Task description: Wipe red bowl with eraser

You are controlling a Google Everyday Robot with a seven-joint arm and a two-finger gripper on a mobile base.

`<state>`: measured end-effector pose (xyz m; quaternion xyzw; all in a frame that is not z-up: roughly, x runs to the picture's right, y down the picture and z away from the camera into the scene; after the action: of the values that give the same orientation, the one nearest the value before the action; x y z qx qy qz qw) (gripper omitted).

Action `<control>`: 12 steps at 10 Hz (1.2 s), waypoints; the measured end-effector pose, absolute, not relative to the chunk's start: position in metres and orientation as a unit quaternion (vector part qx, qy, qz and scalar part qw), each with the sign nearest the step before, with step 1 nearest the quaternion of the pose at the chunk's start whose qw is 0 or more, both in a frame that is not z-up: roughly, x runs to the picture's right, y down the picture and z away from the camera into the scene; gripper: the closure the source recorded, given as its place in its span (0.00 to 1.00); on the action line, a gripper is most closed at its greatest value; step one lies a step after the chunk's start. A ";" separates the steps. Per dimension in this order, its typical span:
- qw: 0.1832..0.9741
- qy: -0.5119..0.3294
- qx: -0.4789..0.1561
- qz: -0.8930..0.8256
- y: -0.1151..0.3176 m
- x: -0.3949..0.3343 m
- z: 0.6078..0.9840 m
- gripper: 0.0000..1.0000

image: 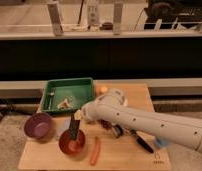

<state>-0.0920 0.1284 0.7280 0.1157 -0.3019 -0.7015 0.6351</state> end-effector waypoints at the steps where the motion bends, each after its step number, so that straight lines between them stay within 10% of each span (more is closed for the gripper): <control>1: 0.637 -0.304 0.113 -0.700 0.135 -0.091 0.729 1.00; 12: 0.620 -0.294 0.063 -0.725 0.153 -0.101 0.766 1.00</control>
<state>-0.1008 0.1527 0.7659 0.0630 -0.2938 -0.7249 0.6199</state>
